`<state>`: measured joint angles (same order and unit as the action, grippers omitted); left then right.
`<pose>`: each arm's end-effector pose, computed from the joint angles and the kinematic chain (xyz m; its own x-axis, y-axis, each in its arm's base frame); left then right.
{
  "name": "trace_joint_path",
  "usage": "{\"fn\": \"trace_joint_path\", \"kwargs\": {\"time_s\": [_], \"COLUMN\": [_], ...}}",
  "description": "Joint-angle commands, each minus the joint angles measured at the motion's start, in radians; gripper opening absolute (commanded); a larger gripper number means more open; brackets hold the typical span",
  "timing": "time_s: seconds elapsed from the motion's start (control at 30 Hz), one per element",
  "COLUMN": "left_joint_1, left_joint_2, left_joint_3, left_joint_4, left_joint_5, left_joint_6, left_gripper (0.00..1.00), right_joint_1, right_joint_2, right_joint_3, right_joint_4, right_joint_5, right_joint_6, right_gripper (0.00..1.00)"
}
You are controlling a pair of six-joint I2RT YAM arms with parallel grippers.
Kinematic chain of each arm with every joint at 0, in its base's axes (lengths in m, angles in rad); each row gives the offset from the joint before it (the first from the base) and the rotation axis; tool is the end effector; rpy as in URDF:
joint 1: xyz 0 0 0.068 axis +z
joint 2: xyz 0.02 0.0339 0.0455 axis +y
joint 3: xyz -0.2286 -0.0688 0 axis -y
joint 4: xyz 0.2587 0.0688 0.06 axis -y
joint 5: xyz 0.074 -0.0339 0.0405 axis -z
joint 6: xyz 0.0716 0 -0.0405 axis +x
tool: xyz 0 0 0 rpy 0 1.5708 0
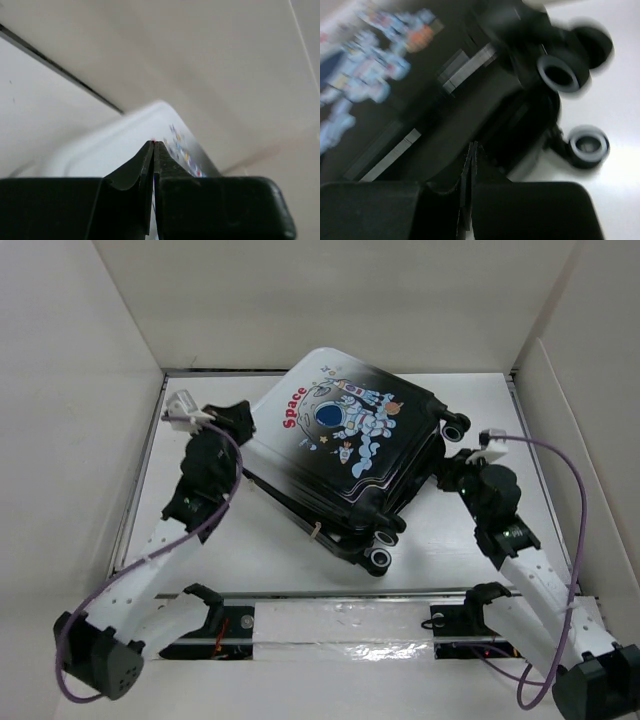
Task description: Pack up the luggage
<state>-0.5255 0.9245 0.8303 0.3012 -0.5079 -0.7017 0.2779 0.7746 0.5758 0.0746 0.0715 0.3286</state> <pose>0.2590 -0.1099 0.3595 0.1186 -0.7208 -0.6829 0.1351 0.6931 -0.7081 0.2576 0.0682 0.2631 -0.1791 0.2837 -0.9421 -0.1560 0.9372 0.3119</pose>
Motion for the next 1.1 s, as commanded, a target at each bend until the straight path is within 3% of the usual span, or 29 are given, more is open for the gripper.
{"fn": "trace_joint_path", "kwargs": {"time_s": [0.0,0.17,0.23,0.53,0.63,0.83,0.97,1.07], "left_joint_1": [0.246,0.465,0.554,0.61,0.61,0.545,0.513,0.478], "left_joint_2": [0.091,0.385,0.48,0.835,0.893,0.901,0.793,0.688], "left_joint_3": [0.095,0.352,0.426,0.441,0.409,0.311,0.036,-0.13], "left_joint_4": [0.127,0.0,-0.089,-0.073,-0.002,0.09,0.312,0.372], "left_joint_5": [0.387,0.524,0.664,0.819,0.897,0.89,0.84,0.778], "left_joint_6": [-0.122,-0.081,-0.062,-0.054,-0.084,-0.111,-0.182,-0.188], "left_gripper": [0.0,0.07,0.08,0.09,0.09,0.09,0.04,0.03], "right_joint_1": [0.006,-0.013,-0.013,-0.013,-0.013,-0.013,-0.013,0.016], "right_joint_2": [-0.072,-0.049,-0.032,0.132,0.181,0.346,0.524,0.664], "right_joint_3": [-0.106,-0.162,-0.171,-0.134,-0.096,-0.027,0.119,0.255], "right_joint_4": [-0.001,-0.015,-0.003,0.096,0.102,0.241,0.257,0.264], "right_joint_5": [0.114,0.094,0.083,0.034,0.043,0.019,-0.112,-0.182], "right_joint_6": [0.079,0.108,0.109,0.099,0.093,0.098,0.061,0.023], "right_gripper": [0.0,0.0,0.0,0.03,0.03,0.04,0.04,0.04]}}
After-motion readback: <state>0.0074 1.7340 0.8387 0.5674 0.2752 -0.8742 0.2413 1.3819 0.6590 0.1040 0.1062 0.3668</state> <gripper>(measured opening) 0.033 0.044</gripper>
